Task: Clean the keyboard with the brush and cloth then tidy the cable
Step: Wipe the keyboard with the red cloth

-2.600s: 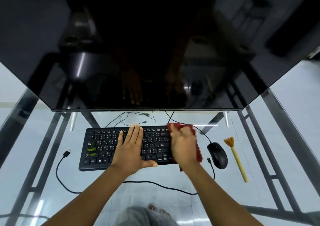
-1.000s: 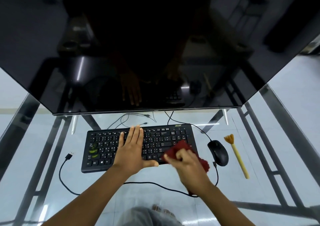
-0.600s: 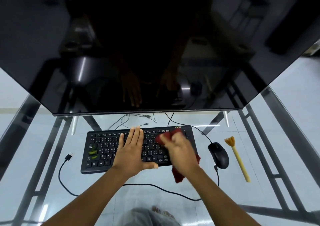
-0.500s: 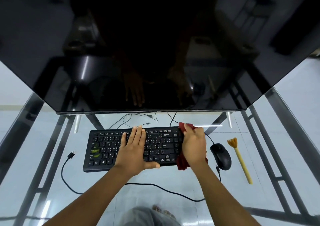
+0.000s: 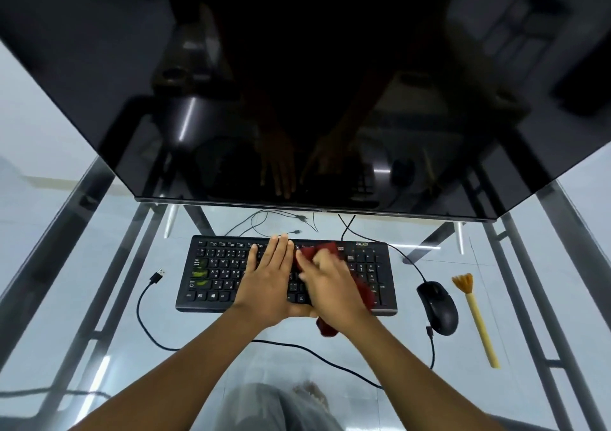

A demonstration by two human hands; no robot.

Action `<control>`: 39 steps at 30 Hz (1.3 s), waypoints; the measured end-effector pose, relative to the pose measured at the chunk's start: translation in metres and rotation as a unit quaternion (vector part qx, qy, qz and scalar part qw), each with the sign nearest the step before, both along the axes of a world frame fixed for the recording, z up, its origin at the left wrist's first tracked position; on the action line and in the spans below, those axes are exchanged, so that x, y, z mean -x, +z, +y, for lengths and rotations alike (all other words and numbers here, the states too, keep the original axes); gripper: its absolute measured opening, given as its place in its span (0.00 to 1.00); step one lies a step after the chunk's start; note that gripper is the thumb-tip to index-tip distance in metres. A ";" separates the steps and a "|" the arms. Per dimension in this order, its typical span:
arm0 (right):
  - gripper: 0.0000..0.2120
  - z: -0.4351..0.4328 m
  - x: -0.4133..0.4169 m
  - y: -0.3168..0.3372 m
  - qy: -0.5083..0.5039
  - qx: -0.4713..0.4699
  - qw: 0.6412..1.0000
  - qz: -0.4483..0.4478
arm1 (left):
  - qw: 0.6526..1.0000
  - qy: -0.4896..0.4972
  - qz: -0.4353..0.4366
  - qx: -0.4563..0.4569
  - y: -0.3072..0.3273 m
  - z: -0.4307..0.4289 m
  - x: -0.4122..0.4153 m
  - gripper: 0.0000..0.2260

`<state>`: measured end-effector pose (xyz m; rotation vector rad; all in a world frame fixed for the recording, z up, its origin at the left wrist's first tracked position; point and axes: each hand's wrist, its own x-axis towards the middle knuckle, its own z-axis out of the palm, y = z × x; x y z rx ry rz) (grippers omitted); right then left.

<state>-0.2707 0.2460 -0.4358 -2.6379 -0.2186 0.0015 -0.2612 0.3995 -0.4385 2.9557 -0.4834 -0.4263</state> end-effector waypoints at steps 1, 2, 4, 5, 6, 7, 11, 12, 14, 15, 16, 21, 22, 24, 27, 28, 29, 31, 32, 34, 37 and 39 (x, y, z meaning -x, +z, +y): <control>0.11 -0.007 -0.004 0.001 0.021 -0.001 1.000 -0.003 | 1.000 -0.002 0.002 0.000 0.000 0.000 0.000 0.61; 0.14 -0.017 -0.007 0.005 -0.011 -0.001 0.999 -0.032 | 1.000 -0.004 0.004 -0.002 0.001 0.000 0.000 0.61; 0.14 -0.044 -0.016 0.005 -0.168 -0.003 0.986 -0.014 | 1.000 -0.004 0.001 -0.007 0.000 0.000 0.000 0.61; 0.12 -0.052 -0.017 0.000 -0.228 0.001 0.974 -0.005 | 1.000 -0.003 0.000 -0.008 0.000 0.000 0.000 0.61; 0.14 -0.050 -0.015 0.000 -0.243 0.014 0.970 0.000 | 1.000 -0.003 0.001 -0.009 0.001 -0.001 0.000 0.62; 0.15 -0.038 -0.013 -0.007 -0.211 0.028 0.977 -0.024 | 1.000 -0.003 0.003 -0.009 0.001 -0.001 0.000 0.62; 0.12 0.009 -0.006 0.003 0.014 0.011 1.000 -0.016 | 1.000 -0.018 0.003 0.006 0.000 0.003 -0.003 0.62; 0.14 0.004 -0.009 0.007 0.065 0.019 0.997 -0.023 | 0.999 -0.031 0.004 0.010 0.002 0.008 -0.004 0.61; 0.17 -0.022 -0.012 0.007 0.029 -0.001 0.999 -0.045 | 0.999 -0.037 -0.002 0.014 0.006 0.028 -0.006 0.62; 0.15 -0.034 -0.013 0.007 -0.019 0.014 0.999 -0.043 | 1.000 -0.025 -0.012 0.013 0.008 0.044 -0.006 0.62; 0.12 -0.039 -0.014 0.009 -0.071 0.023 0.996 -0.044 | 1.000 -0.011 -0.022 0.009 0.009 0.062 -0.006 0.63; 0.18 0.017 0.002 -0.011 -0.046 -0.013 0.998 -0.032 | 1.000 0.001 0.005 -0.005 0.006 0.114 -0.007 0.62; 0.14 0.031 0.005 -0.006 0.027 0.001 0.999 -0.025 | 1.000 -0.005 0.005 -0.003 0.006 0.115 -0.008 0.63; 0.12 0.035 -0.005 0.001 0.066 0.046 0.996 -0.027 | 1.000 -0.017 0.000 -0.007 0.005 0.116 -0.008 0.63; 0.16 0.020 -0.023 0.000 -0.107 0.052 0.993 -0.020 | 1.000 -0.016 -0.009 0.001 0.002 0.119 -0.006 0.62; 0.16 0.027 -0.023 -0.003 -0.143 0.053 0.988 -0.007 | 1.000 -0.017 -0.007 -0.001 0.004 0.119 -0.007 0.61; 0.16 0.035 -0.022 -0.010 -0.158 0.035 0.987 -0.006 | 1.000 -0.019 -0.004 -0.006 0.005 0.118 -0.007 0.61; 0.19 0.069 -0.010 -0.009 -0.067 0.010 0.998 -0.010 | 1.000 -0.019 -0.008 -0.009 0.005 0.118 -0.007 0.60; 0.18 0.081 -0.005 -0.003 0.002 -0.008 1.000 0.002 | 1.000 -0.017 -0.012 -0.005 0.005 0.118 -0.007 0.60; 0.12 0.080 -0.008 0.013 0.055 0.015 0.998 0.009 | 1.000 -0.014 -0.014 -0.001 0.006 0.119 -0.007 0.60; 0.10 0.048 -0.020 0.013 -0.140 0.008 0.990 0.014 | 1.000 -0.013 -0.011 -0.019 0.005 0.120 -0.007 0.60; 0.11 0.053 -0.018 0.014 -0.229 0.001 0.972 0.053 | 1.000 -0.016 -0.007 -0.023 0.007 0.120 -0.007 0.60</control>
